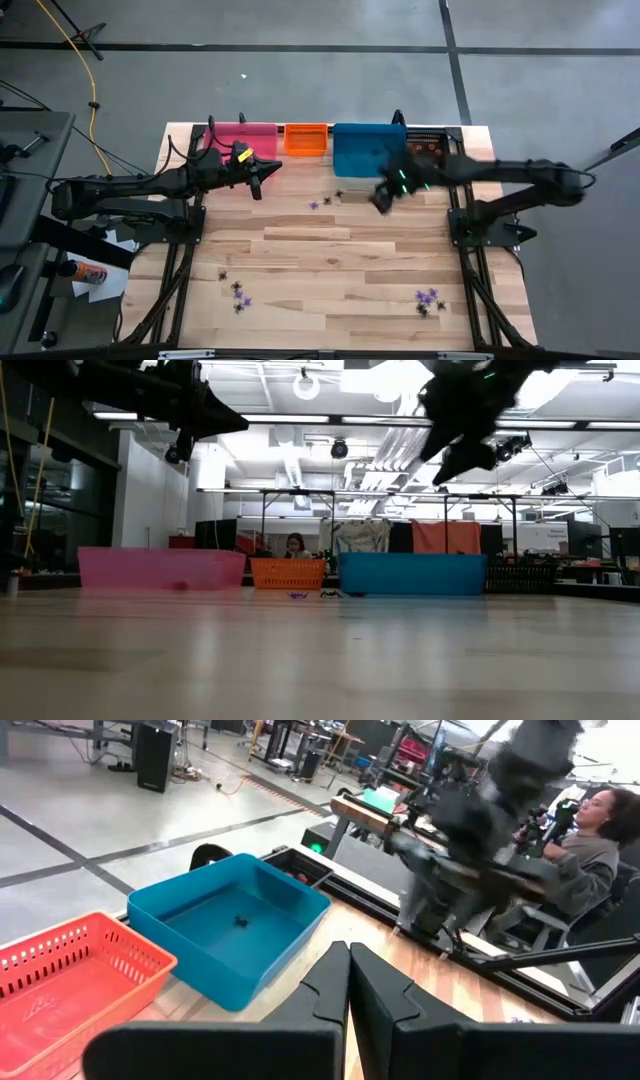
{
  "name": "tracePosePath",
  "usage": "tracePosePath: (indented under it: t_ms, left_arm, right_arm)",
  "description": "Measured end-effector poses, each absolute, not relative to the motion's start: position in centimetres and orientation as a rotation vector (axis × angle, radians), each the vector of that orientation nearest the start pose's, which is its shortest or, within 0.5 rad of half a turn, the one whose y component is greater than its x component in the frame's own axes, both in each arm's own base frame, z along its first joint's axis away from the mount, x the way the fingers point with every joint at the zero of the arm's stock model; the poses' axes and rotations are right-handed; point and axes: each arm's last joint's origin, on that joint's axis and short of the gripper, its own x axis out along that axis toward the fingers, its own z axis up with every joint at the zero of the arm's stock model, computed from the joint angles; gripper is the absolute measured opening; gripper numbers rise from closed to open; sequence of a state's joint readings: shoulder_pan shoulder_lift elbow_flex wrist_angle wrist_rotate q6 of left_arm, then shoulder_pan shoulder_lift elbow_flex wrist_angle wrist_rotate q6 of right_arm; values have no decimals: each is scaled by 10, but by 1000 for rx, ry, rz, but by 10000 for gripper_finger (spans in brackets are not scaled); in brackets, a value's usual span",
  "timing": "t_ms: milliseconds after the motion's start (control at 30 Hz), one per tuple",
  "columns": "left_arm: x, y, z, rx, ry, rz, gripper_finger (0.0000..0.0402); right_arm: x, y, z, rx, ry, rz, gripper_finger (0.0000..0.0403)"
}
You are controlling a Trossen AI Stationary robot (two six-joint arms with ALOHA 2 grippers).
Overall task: Sort Halloween decoration
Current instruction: Put the black spider toy into the blue bin
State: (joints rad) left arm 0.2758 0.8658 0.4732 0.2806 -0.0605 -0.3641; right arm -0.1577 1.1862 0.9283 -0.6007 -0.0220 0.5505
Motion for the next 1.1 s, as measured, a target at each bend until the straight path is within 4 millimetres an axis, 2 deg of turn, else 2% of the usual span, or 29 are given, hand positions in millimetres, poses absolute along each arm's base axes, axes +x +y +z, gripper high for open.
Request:
tracePosePath:
  t_ms: [100, 233, 333, 500, 633, 833, 967, 1100]
  left_arm:
    - [186, 55, 256, -372, 49, 353, 0]
    - [186, 55, 255, -372, 50, 353, 0]
    - [186, 55, 255, -372, 50, 353, 0]
    - [186, 55, 255, -374, 50, 353, 0]
    - [186, 55, 255, -374, 54, 354, 0]
    - [186, 55, 255, -374, 55, 354, 0]
    - [186, 55, 255, -374, 56, 354, 0]
    - [186, 55, 255, -374, 56, 354, 0]
  right_arm:
    - [214, 0, 253, 701, 797, -299, 253]
    - [196, 34, 234, 851, 918, -205, 245]
    - [191, 51, 230, 935, 1027, -136, 236]
    - [193, 72, 238, 1062, 1161, -106, 227]
    - [188, 99, 232, 1205, 1429, -163, 227]
    - [185, 154, 198, 1304, 1721, -349, 227]
    - [188, 183, 174, 1327, 1821, -397, 227]
    - [196, 195, 156, 1394, 1783, -494, 218]
